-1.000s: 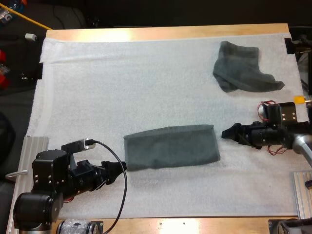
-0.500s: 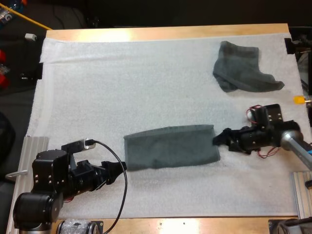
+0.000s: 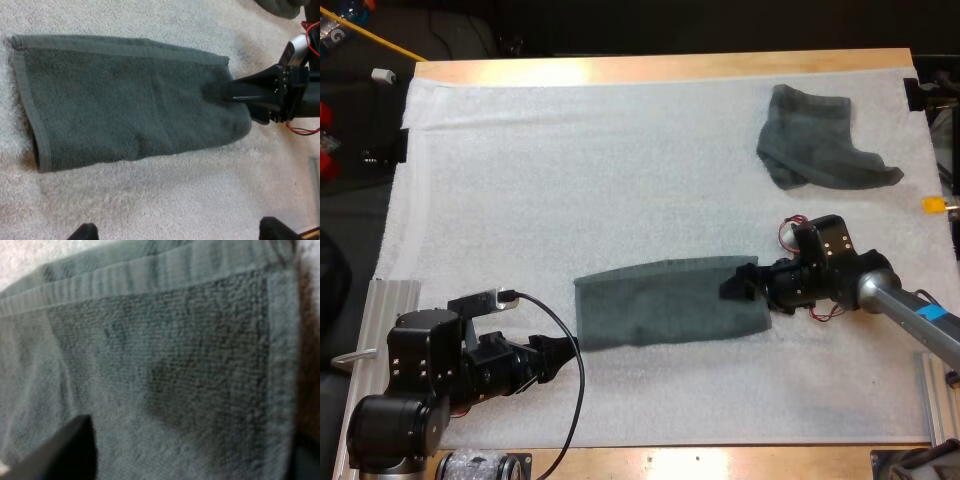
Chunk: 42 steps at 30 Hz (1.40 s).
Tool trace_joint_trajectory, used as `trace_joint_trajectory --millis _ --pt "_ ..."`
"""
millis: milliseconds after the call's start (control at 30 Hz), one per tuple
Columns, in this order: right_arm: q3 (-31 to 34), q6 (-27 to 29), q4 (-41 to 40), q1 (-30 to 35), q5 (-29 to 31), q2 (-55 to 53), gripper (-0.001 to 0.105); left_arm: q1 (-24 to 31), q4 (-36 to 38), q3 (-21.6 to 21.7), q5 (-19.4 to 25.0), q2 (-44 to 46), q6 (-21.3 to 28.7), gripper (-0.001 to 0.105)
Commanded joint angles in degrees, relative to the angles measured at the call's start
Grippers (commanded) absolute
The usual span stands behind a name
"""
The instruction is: Pick towel from pile, fold and stack
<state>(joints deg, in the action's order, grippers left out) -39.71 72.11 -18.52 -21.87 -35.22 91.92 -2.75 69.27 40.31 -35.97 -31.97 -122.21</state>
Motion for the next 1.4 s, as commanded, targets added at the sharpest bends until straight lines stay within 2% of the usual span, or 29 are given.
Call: trace_joint_trajectory --millis 0,33,67,133,167,233,467,667,800,933,1000,1167,1367 --pt "0.6 -0.4 -1.3 -0.8 0.2 1.5 0.055 -0.2 0.3 0.5 0.2 0.1 0.4 0.062" --pt "0.6 -0.4 -1.6 -0.8 0.7 1.5 0.048 -0.2 0.3 0.5 0.2 0.1 0.8 0.062" --pt "0.6 -0.4 -1.8 -0.8 0.7 1.5 0.044 -0.2 0.3 0.5 0.2 0.1 0.8 0.062" --pt "0.6 -0.4 -2.6 -0.6 1.4 1.1 0.022 -0.2 0.3 0.5 0.1 0.1 0.8 0.062" --pt "0.6 -0.4 -2.9 -0.6 1.7 1.0 0.018 -0.2 0.3 0.5 0.1 0.1 0.8 0.062" --pt "0.6 -0.4 -4.1 -0.6 3.8 0.0 0.001 -0.2 0.3 0.5 0.1 0.1 1.3 0.062" --pt "0.6 0.4 -9.8 -0.6 14.5 -7.3 0.0 -0.2 0.4 0.5 0.1 0.1 2.9 0.062" --pt "0.6 4.7 -19.0 -0.6 23.6 -15.5 0.0 -0.2 0.7 0.5 -0.1 0.1 4.0 0.062" --pt "0.3 8.9 -27.9 -0.6 34.0 -20.6 0.0 -0.6 0.7 0.5 -0.1 0.1 4.2 0.062" --pt "-2.0 11.9 -36.4 -0.6 44.2 -24.0 0.0 -3.3 0.7 0.5 -0.1 0.1 4.2 0.062" --pt "-3.5 13.7 -39.6 -0.6 46.4 -24.8 0.0 -4.6 0.7 0.5 -0.1 0.1 4.2 0.062" --pt "-7.5 14.0 -43.4 -0.6 46.8 -25.6 0.0 -5.9 0.7 0.5 0.1 0.1 4.3 0.062" --pt "-8.0 8.4 -40.3 -1.2 37.8 -25.6 0.0 -5.9 0.7 0.5 0.1 0.1 5.6 0.062"
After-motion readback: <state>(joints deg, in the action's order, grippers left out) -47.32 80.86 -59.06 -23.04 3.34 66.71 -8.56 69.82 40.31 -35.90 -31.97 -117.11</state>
